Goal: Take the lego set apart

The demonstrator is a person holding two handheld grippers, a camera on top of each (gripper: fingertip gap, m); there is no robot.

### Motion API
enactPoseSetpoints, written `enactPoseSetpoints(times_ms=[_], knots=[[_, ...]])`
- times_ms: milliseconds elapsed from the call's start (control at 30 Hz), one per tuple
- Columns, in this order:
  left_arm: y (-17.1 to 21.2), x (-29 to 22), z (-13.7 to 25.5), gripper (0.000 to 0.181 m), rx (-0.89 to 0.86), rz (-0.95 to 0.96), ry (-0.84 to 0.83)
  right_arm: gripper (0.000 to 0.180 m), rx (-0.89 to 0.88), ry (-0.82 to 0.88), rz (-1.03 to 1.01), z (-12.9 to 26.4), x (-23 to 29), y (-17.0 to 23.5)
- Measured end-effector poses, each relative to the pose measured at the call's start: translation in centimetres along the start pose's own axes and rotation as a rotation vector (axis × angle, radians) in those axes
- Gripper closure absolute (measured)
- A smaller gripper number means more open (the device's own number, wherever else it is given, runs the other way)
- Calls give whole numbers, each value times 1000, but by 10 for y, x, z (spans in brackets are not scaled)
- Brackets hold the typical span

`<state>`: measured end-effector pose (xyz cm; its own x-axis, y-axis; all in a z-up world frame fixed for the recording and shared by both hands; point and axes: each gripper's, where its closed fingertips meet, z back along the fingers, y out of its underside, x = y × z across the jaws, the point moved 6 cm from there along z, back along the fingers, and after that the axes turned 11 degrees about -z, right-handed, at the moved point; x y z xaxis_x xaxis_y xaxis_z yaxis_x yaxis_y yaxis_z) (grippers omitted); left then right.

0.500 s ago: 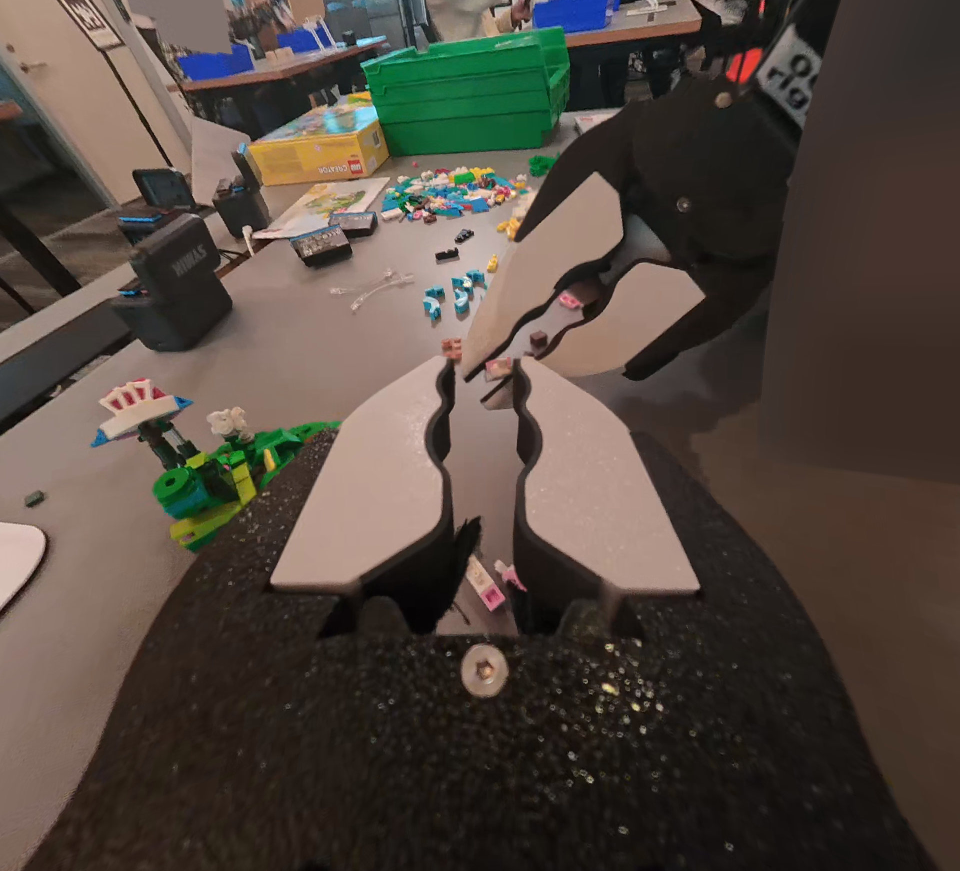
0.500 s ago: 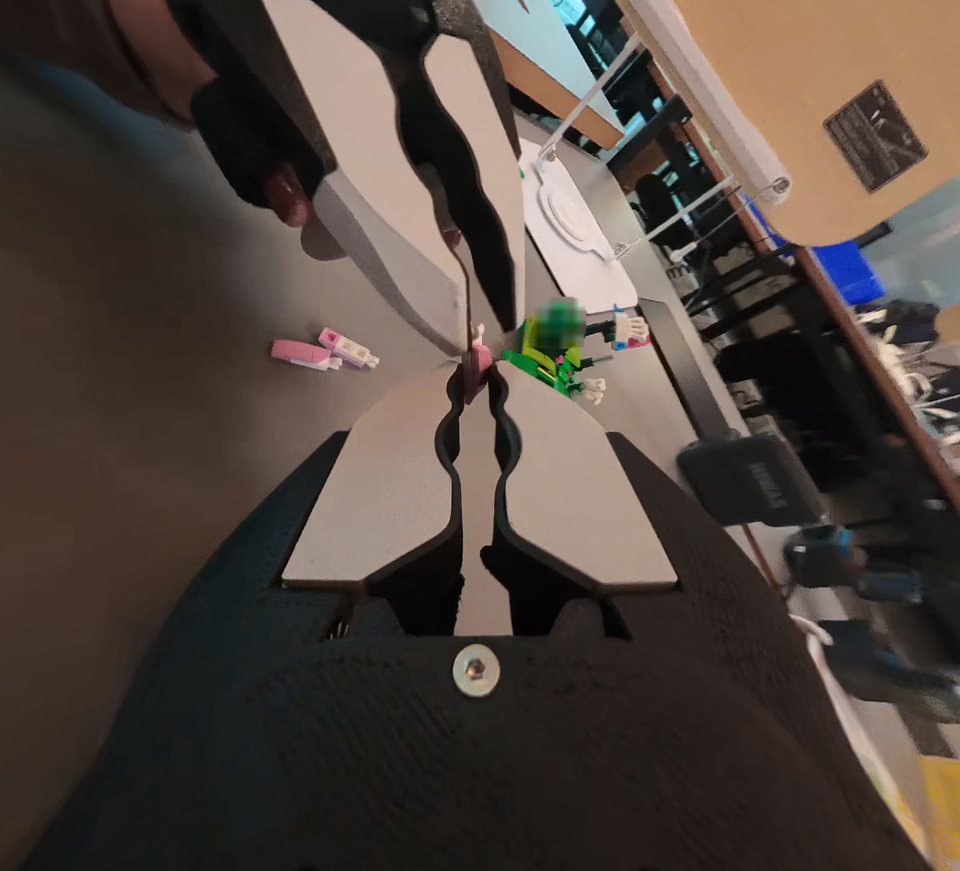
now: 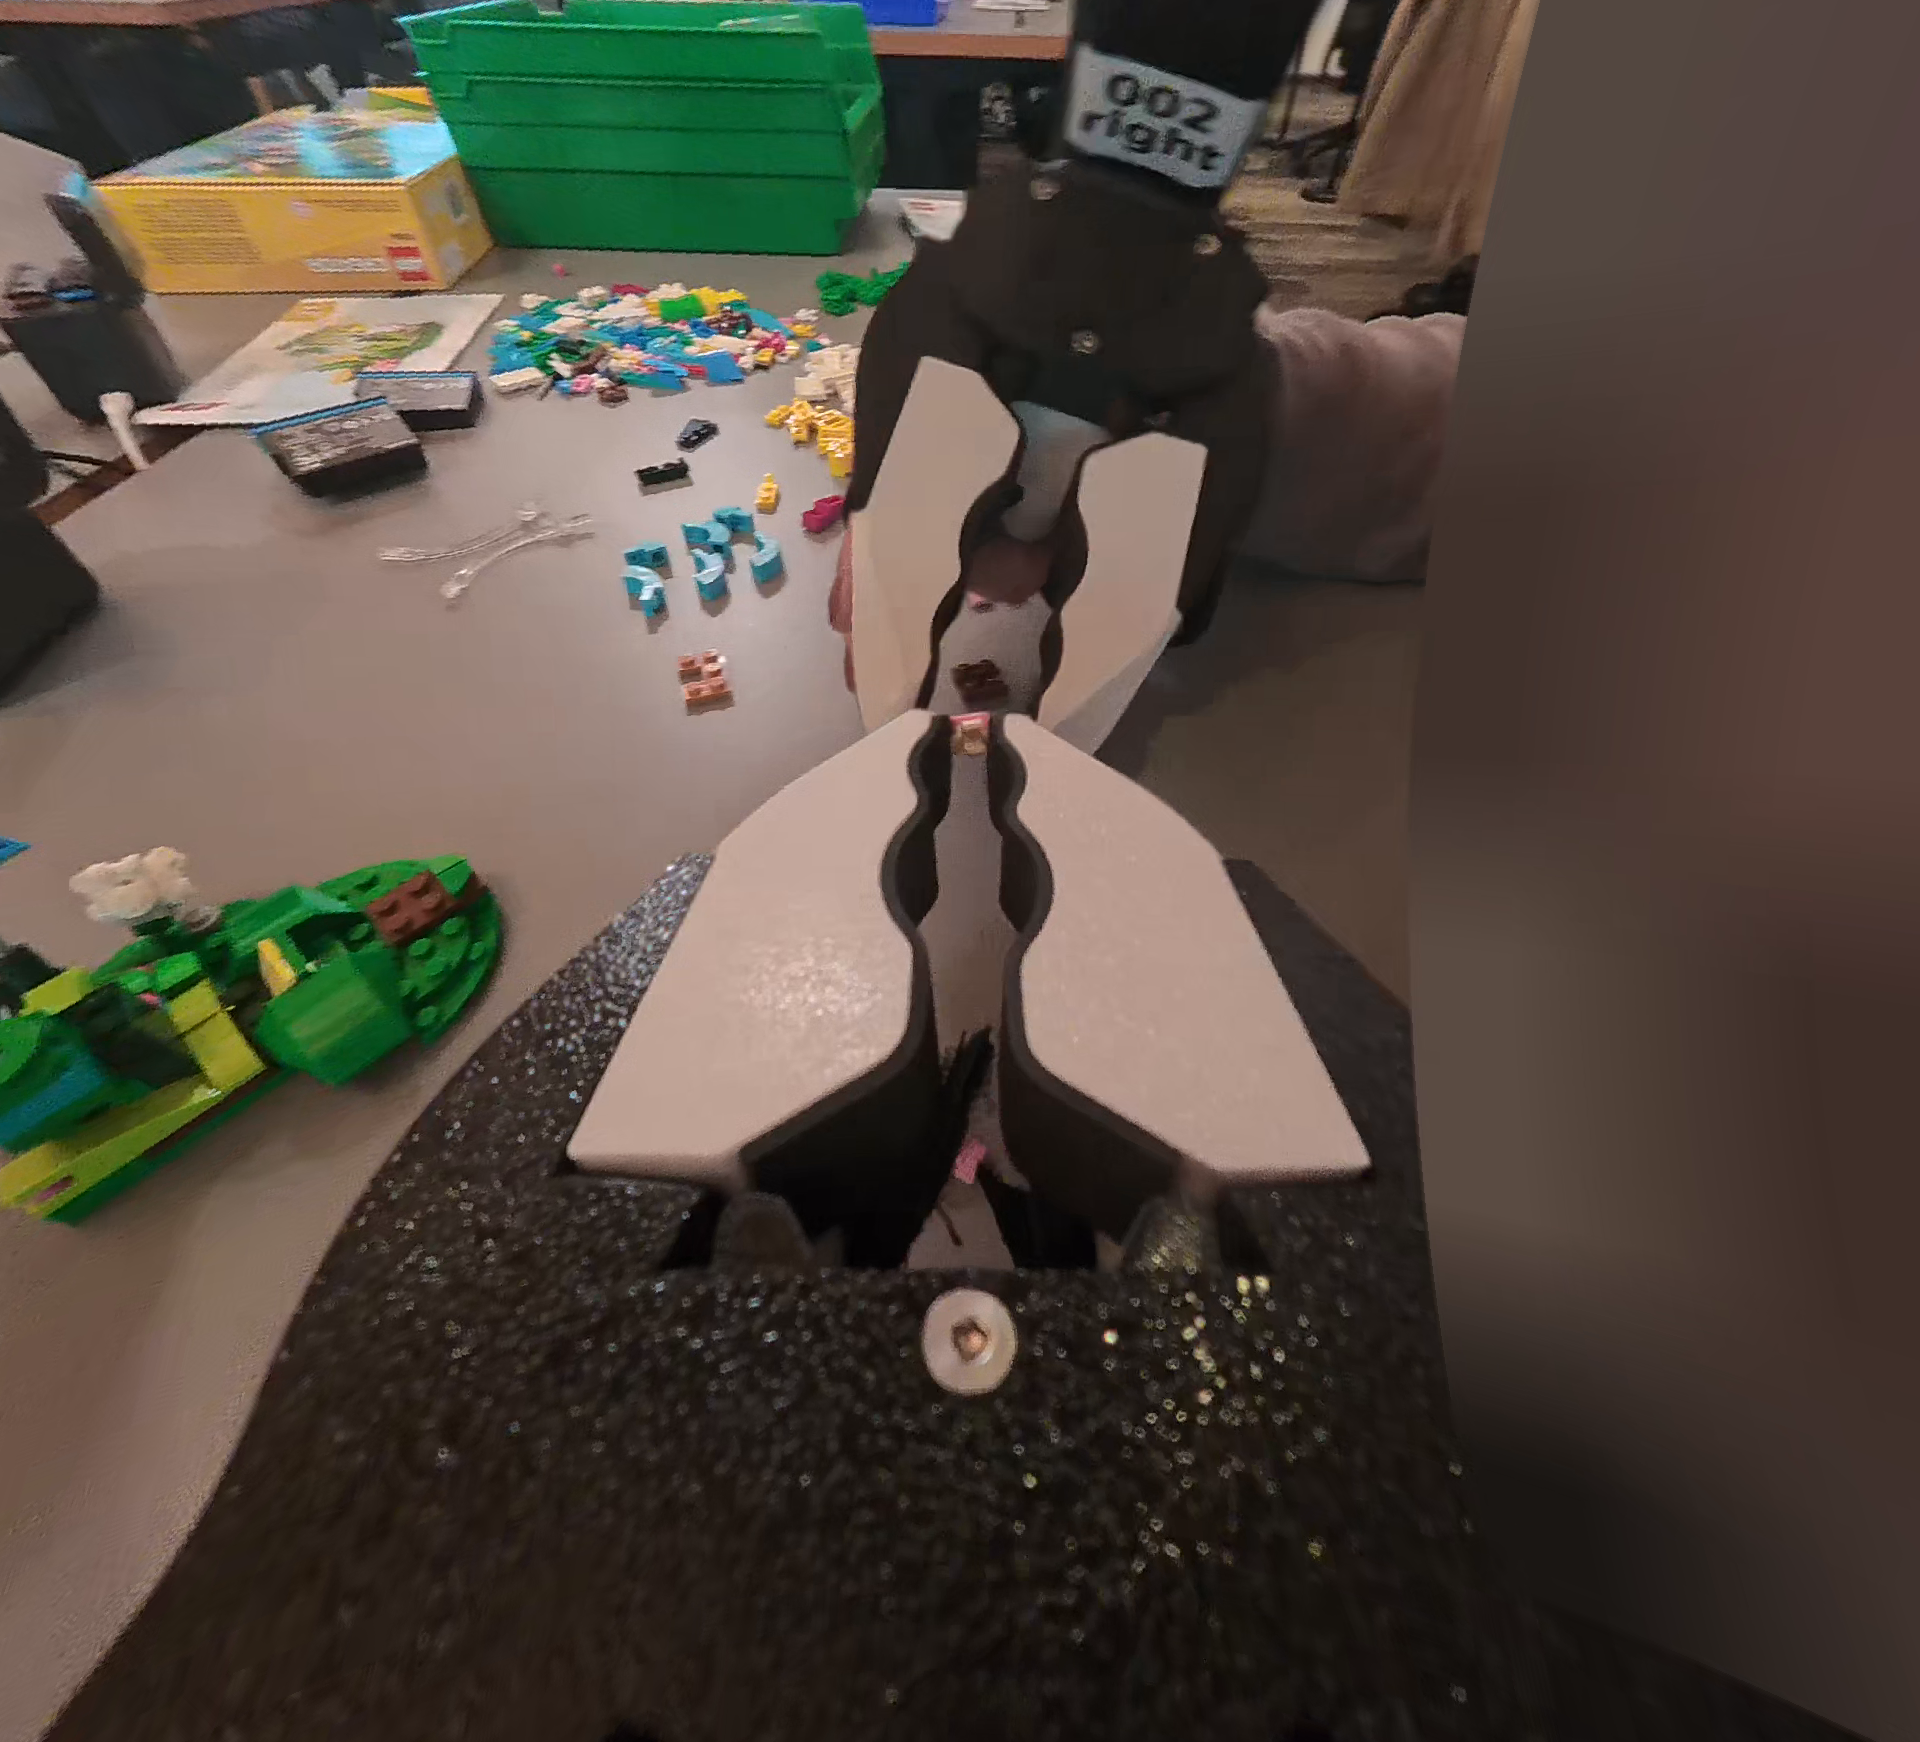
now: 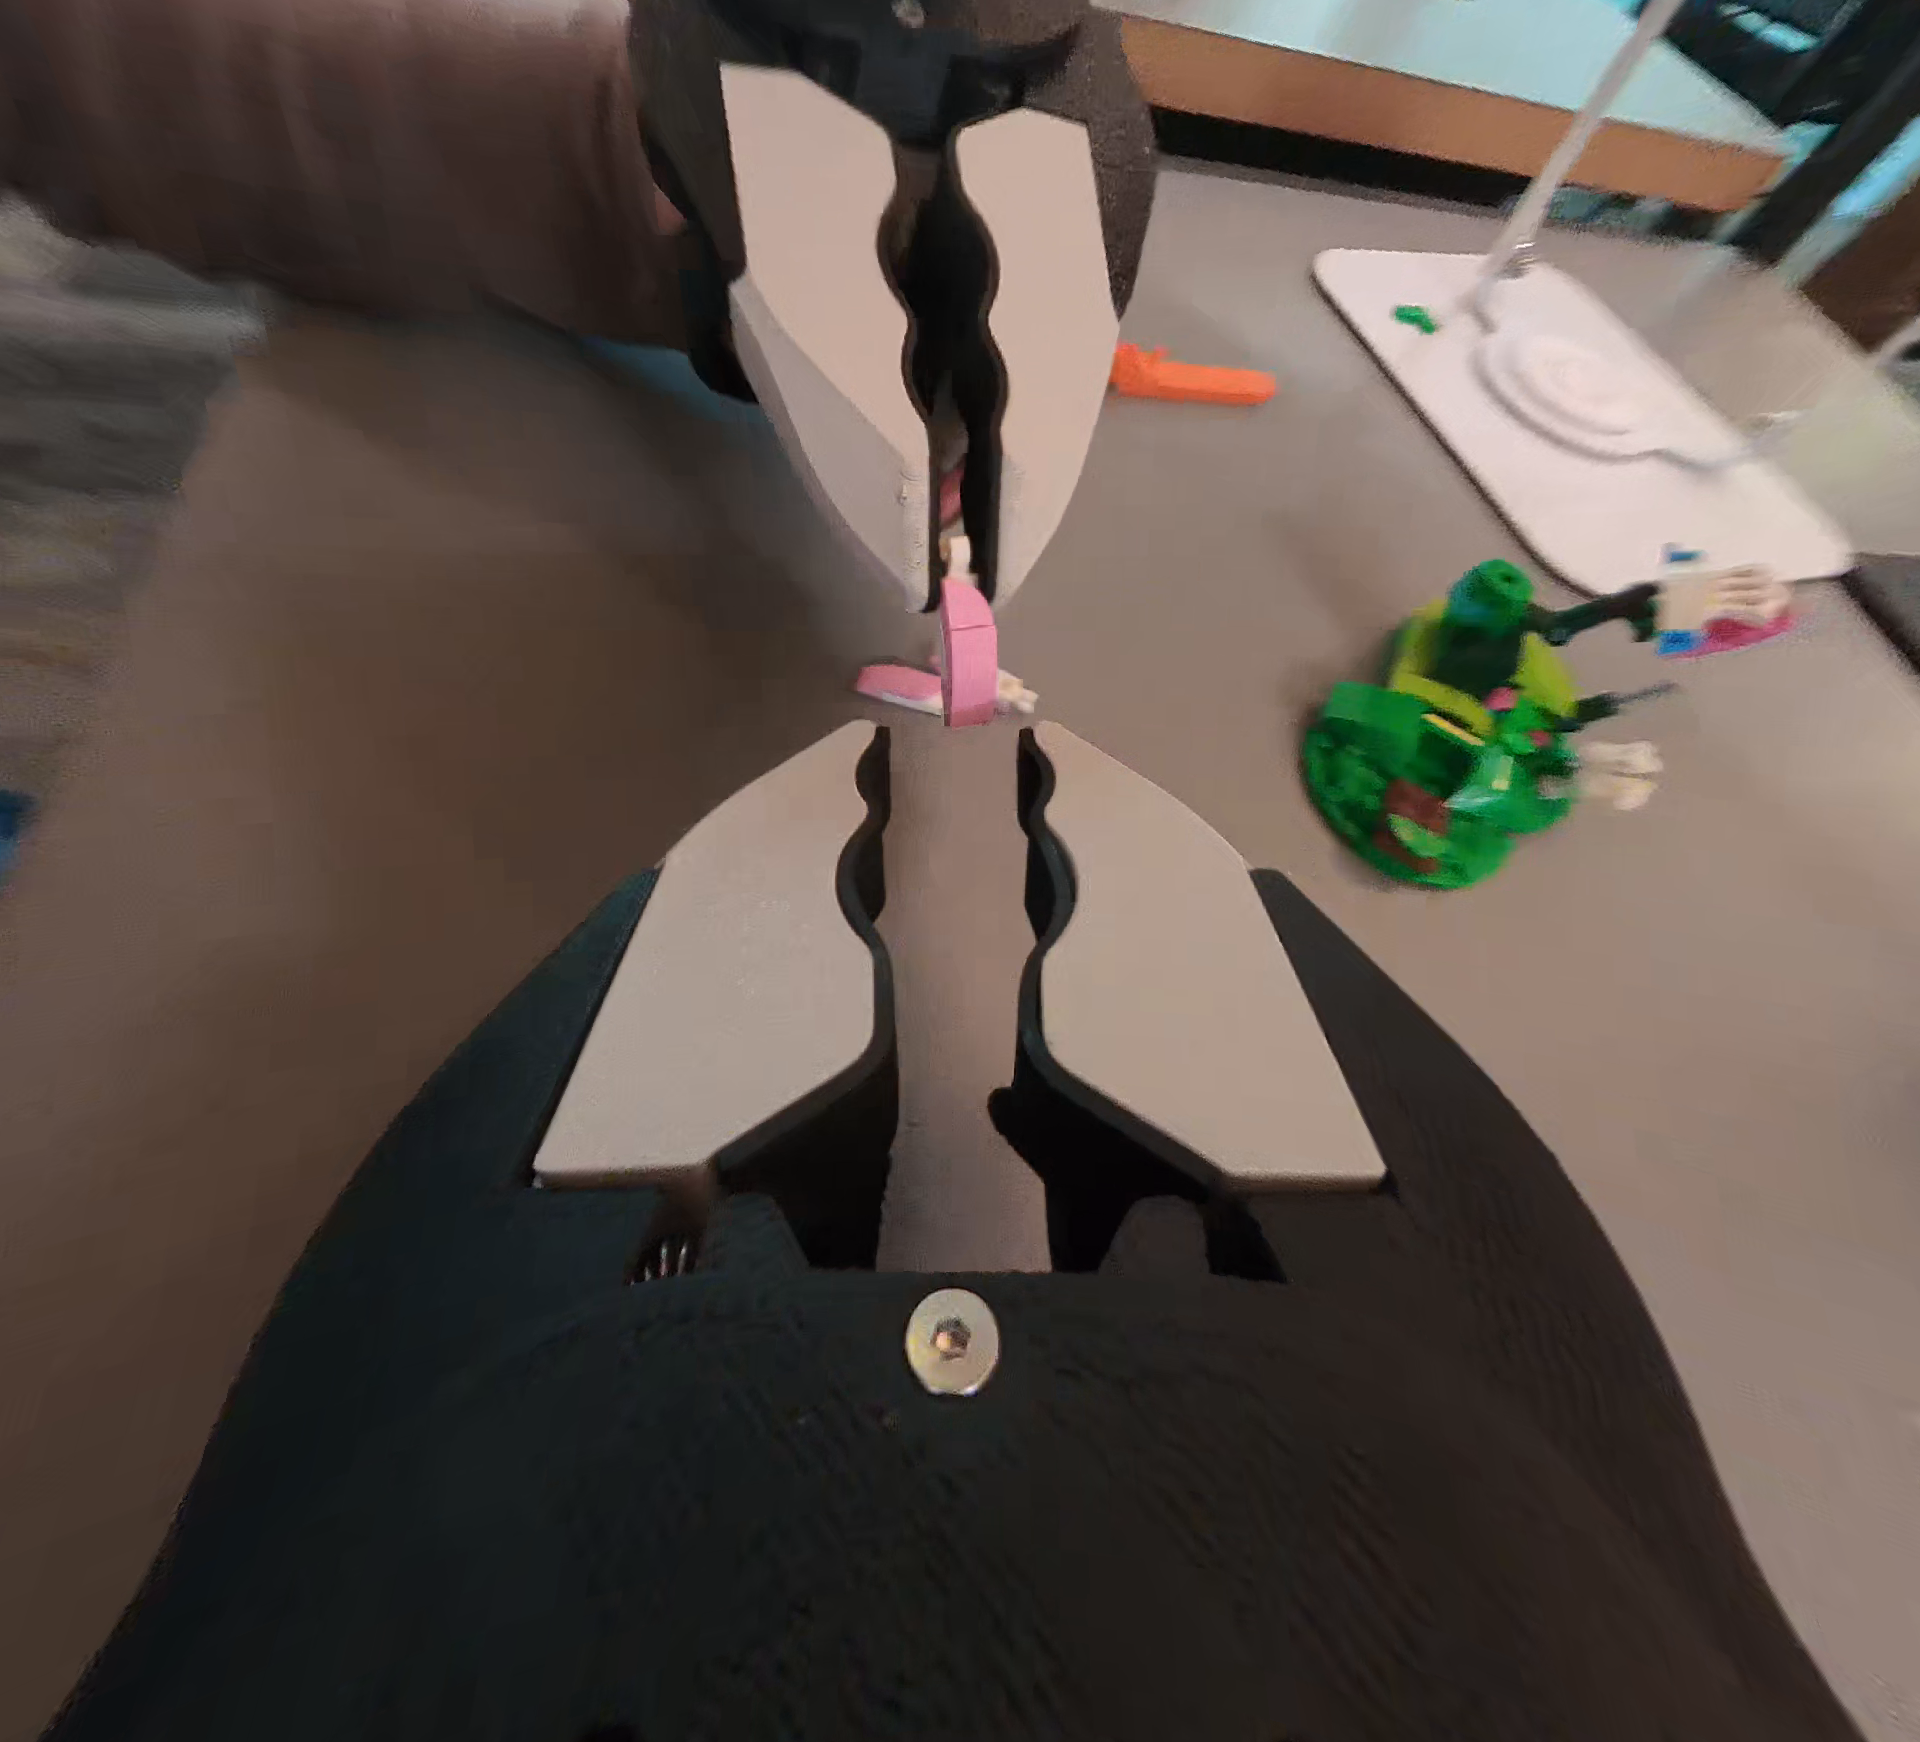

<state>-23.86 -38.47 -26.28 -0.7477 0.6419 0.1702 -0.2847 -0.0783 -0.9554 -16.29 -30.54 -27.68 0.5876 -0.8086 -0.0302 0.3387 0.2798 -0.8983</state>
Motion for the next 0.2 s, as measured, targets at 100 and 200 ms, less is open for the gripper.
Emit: enactPoseSetpoints(times_ms=[100,200], knots=[[0,-3,-1,174,-9,4,41,160,-46,-92,-84,3,2,-2],[-4,-7,-1,174,-48,11,71,169,-69,-119,-99,4,4,-3]])
